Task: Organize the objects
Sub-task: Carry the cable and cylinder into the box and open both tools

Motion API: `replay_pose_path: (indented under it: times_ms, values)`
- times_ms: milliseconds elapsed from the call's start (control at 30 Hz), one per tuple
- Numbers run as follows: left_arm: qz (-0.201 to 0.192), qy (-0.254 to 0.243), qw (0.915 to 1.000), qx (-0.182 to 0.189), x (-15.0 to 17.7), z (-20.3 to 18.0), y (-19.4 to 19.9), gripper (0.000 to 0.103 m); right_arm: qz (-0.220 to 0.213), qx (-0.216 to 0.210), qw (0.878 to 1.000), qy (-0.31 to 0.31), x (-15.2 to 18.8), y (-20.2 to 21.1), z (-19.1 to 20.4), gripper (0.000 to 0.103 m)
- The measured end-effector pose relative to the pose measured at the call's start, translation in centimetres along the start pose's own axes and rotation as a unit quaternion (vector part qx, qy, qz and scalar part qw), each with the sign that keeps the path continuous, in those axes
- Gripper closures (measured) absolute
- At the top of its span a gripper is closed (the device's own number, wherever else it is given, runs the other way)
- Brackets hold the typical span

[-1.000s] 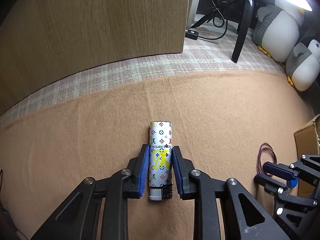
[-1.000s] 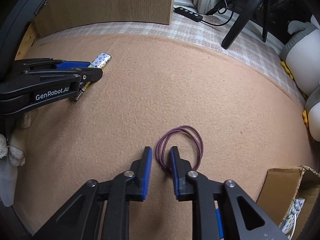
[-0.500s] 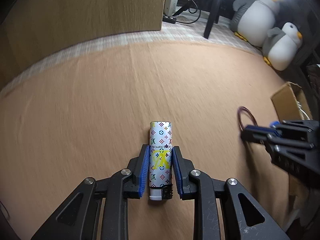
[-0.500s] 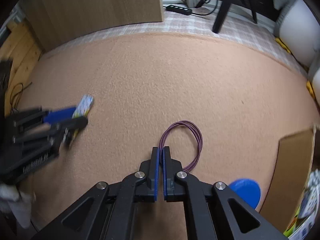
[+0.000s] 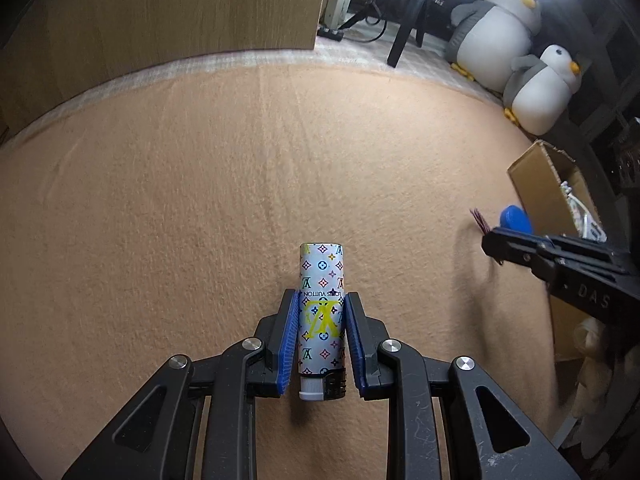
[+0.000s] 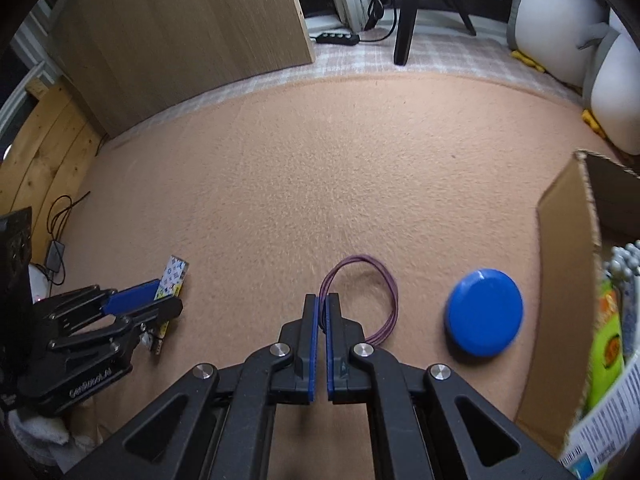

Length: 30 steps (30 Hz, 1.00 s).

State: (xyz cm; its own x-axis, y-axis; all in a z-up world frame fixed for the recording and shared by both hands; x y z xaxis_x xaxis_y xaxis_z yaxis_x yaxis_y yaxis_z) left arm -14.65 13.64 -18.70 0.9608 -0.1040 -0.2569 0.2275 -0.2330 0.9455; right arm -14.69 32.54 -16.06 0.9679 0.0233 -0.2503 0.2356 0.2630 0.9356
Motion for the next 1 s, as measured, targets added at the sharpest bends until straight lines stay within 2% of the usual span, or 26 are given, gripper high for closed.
replay_pose_path:
  times_ms: [400,733,1000]
  values:
    - [-0.034,-0.048,0.9981,0.021,-2.4,-6.5,3.2,0.078,-0.056,-0.01,0.998,-0.005,1.4,7.7,-2.4,0.1]
    - [-0.041,-0.125,0.989,0.067,-4.0,-17.7,3.5,0.078,-0.084,0.033,0.995,-0.046,4.4,13.5,-9.6,0.1]
    - [-0.018,-0.186,0.976,0.111,-2.6,-27.0,2.3,0.078,-0.085,0.058,0.991,-0.09,7.0,15.4,-15.7,0.1]
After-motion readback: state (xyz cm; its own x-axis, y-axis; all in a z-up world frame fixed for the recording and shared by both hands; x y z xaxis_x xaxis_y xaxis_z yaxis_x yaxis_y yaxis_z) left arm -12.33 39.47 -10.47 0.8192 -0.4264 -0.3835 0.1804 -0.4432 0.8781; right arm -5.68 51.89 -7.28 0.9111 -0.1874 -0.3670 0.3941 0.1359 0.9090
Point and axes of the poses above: each gripper's, at about its wrist camera, not at the fingertips, and y roughly against the way its jaws point, z to its left, x to its underside, the point moved 4 cm from there along -y, roughly the way its jaws point, and after that the axes turned 8 degrees about z, right-handed, at the moved point
